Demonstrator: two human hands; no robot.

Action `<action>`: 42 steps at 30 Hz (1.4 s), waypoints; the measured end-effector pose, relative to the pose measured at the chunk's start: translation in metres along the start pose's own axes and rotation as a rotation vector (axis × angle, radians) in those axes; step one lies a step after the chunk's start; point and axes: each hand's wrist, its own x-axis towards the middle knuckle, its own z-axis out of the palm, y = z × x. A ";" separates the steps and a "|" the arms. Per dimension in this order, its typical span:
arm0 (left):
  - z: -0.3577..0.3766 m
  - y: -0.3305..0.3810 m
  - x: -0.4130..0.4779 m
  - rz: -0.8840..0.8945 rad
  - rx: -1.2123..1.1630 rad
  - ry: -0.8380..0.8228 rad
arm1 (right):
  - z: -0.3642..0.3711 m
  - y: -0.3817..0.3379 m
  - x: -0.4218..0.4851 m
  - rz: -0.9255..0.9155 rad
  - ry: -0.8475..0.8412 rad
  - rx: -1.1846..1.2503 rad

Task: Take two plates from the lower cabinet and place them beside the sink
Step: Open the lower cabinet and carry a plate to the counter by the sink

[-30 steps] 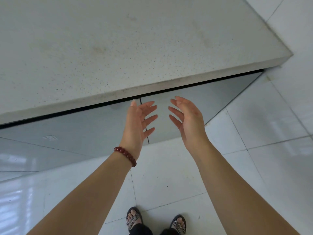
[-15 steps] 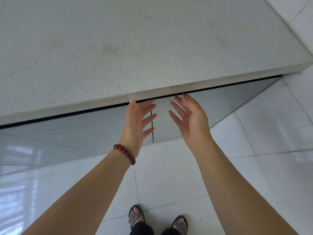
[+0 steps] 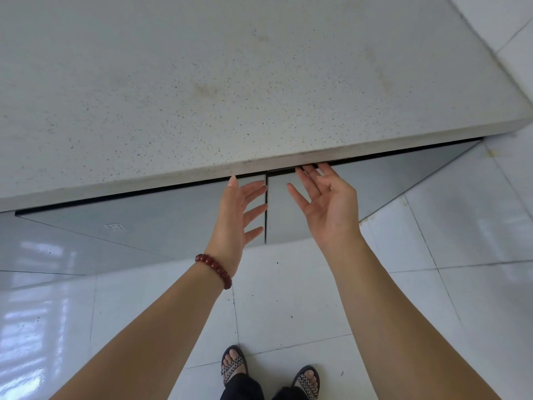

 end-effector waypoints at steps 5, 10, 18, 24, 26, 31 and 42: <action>0.001 0.000 -0.015 0.006 -0.005 0.040 | -0.007 0.000 -0.013 0.017 0.026 0.020; 0.011 0.008 -0.034 0.008 0.027 0.033 | -0.019 0.000 -0.035 0.046 0.088 0.029; 0.034 0.014 -0.056 -0.081 0.212 -0.076 | -0.034 -0.011 -0.066 0.099 0.182 -0.045; 0.044 0.008 -0.067 -0.099 0.298 -0.081 | -0.039 -0.020 -0.085 0.107 0.213 -0.159; 0.046 0.008 -0.068 -0.105 0.300 -0.076 | -0.041 -0.023 -0.095 0.112 0.215 -0.194; 0.050 0.007 -0.070 -0.105 0.332 -0.071 | -0.046 -0.023 -0.117 0.111 0.252 -0.254; 0.056 -0.010 -0.091 -0.160 0.493 -0.218 | -0.048 -0.028 -0.156 0.055 0.315 -0.379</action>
